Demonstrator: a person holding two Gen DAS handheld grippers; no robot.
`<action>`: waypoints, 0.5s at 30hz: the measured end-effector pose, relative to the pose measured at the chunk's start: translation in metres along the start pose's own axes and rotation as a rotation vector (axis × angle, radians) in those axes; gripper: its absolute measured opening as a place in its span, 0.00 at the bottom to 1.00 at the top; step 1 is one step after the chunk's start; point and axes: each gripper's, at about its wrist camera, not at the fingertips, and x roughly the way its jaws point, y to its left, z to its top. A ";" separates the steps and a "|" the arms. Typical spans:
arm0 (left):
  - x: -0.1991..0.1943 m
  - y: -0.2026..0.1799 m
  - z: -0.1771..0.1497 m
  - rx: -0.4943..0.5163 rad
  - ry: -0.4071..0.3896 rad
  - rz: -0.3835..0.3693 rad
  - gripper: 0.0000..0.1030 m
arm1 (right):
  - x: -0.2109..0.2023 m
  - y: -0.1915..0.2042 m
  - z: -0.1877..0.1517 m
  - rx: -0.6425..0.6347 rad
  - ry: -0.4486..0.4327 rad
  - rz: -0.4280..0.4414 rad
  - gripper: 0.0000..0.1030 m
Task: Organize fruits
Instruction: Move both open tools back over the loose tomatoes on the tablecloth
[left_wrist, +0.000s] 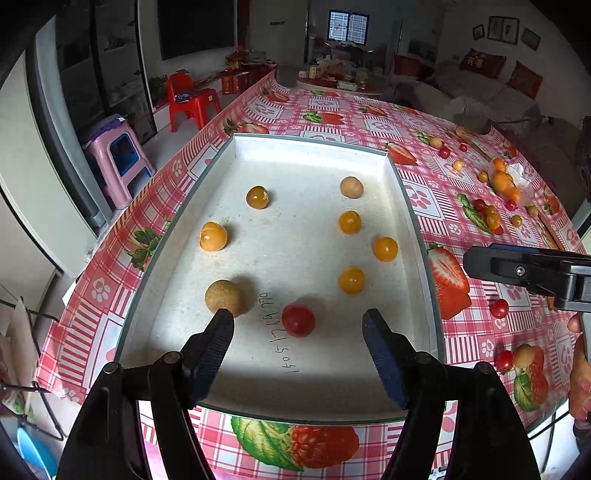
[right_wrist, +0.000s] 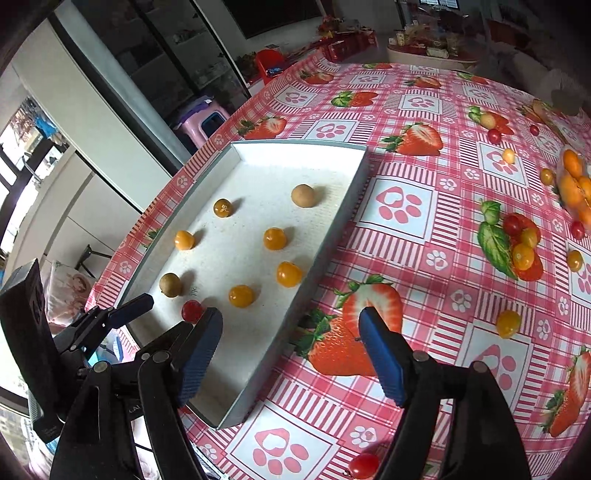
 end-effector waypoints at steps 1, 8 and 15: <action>-0.001 -0.005 0.001 0.011 -0.004 -0.005 0.71 | -0.005 -0.009 -0.003 0.017 -0.005 -0.008 0.77; -0.006 -0.050 0.005 0.096 -0.012 -0.054 0.71 | -0.037 -0.078 -0.035 0.140 -0.030 -0.097 0.77; -0.003 -0.102 0.004 0.194 0.007 -0.108 0.71 | -0.056 -0.118 -0.064 0.200 -0.052 -0.180 0.77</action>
